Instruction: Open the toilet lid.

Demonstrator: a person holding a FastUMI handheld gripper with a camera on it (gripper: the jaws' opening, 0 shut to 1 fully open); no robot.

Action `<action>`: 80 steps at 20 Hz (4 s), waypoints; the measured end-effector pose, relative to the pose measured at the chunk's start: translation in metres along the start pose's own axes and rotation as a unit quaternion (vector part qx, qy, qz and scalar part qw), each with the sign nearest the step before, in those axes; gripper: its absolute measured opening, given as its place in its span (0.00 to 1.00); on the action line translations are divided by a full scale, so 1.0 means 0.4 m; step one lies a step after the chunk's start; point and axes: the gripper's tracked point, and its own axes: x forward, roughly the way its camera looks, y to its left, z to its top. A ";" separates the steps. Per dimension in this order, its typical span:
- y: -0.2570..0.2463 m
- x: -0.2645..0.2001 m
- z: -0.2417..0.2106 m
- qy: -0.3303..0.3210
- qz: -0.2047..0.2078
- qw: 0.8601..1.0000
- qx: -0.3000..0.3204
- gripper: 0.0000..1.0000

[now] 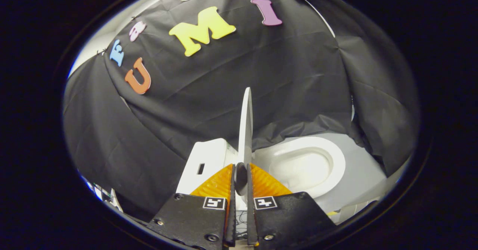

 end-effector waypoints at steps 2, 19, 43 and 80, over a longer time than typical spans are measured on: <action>0.029 0.005 -0.008 0.000 0.003 1.000 -0.016 0.15; 0.275 0.061 -0.067 -0.007 0.019 0.990 -0.140 0.15; 0.498 0.152 -0.162 -0.033 0.095 0.969 -0.225 0.16; -0.070 -0.132 -0.022 -0.159 0.017 0.956 -0.246 0.98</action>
